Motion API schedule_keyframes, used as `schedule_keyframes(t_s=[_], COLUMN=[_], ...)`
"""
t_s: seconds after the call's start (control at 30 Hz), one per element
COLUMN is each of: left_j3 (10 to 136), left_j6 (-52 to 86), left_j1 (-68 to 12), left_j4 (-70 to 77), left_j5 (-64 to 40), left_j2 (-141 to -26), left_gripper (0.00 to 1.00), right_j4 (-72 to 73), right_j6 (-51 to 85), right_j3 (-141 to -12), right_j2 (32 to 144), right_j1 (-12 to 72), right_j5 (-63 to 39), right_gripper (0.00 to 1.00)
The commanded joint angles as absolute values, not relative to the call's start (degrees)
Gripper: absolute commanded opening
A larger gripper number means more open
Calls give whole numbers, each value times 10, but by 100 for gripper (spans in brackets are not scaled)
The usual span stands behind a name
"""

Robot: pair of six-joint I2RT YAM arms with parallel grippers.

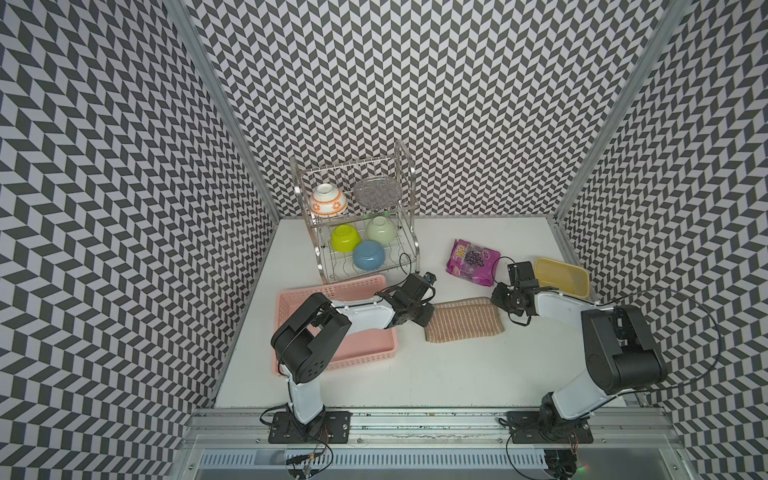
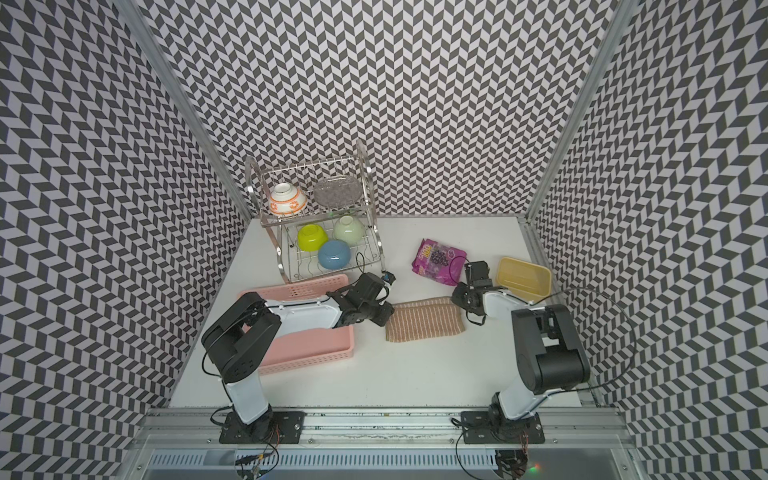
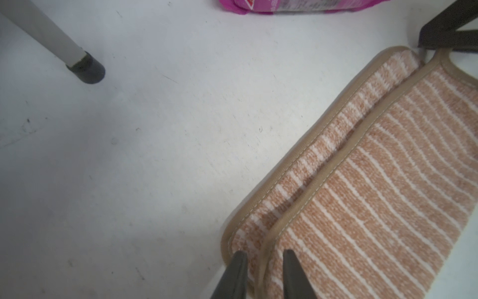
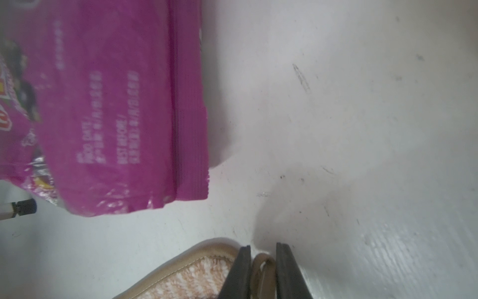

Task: Fold the square dishcloth
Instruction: Adjust the cleaning item at the center of the board.

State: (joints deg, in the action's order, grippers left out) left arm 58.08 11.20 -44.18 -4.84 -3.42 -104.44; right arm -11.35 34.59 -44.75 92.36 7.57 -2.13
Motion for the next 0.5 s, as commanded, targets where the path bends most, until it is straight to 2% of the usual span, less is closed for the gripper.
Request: schedule_keyframes(t_s=[0.0, 0.47], left_j3=[581, 578], left_j6=[108, 108], left_j1=[-436, -435], left_j4=[-56, -58], left_j5=[-51, -67], left_j2=[-1025, -1031], left_gripper=[25, 21], right_j4=[-105, -107], right_j6=[347, 346], right_j3=[-456, -457], right_j2=[920, 918], right_j1=[73, 74], right_j5=[-16, -14], right_gripper=[20, 20])
